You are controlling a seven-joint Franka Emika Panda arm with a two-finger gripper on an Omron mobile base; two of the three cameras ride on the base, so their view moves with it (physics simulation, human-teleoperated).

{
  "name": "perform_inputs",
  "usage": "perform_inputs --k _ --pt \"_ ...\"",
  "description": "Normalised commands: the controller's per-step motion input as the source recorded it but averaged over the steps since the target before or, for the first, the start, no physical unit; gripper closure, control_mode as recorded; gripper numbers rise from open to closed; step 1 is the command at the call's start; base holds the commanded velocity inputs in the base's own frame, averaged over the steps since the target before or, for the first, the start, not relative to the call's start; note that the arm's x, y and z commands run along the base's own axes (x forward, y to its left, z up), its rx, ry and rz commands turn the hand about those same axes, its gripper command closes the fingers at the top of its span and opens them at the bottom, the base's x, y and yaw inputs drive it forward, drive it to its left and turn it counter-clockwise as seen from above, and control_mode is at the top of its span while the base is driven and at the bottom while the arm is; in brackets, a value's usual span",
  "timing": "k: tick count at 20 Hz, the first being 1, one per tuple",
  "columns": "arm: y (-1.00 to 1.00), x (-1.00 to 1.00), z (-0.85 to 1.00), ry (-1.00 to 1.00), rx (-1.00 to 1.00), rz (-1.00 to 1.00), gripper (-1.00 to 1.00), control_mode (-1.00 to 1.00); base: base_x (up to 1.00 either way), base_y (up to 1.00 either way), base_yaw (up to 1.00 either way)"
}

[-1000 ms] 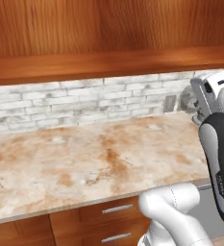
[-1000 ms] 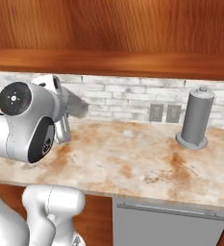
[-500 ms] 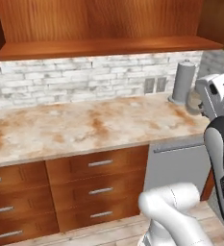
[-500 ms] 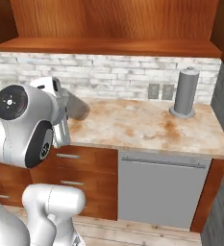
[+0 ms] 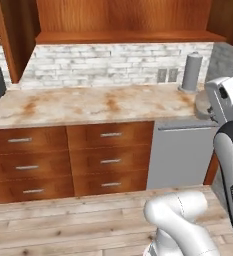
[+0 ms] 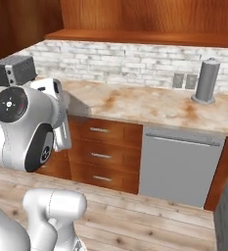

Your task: There is a bowl on the dining counter. Grab a lemon wedge from the fridge and place it in the bowl. Then get the liquor bottle and glass cup from the cabinet and place them next to the bowl.

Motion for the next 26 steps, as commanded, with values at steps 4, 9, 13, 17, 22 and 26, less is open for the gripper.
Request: perform_inputs --k 4,9,13,17,22,26 --pt "0.0 0.0 0.0 0.0 0.0 0.0 1.0 1.0 -1.0 0.0 0.31" --pt "0.0 0.0 0.0 0.0 0.0 0.0 1.0 1.0 -1.0 0.0 0.31" --pt "0.0 0.0 0.0 0.0 0.0 0.0 1.0 1.0 -1.0 -0.05 0.34" --pt "0.0 0.0 0.0 0.0 0.0 0.0 1.0 1.0 -1.0 -0.18 0.36" --pt "0.0 0.0 0.0 0.0 0.0 0.0 1.0 1.0 -1.0 -0.14 0.32" --pt "0.0 0.0 0.0 0.0 0.0 0.0 1.0 1.0 -1.0 -0.1 0.27"
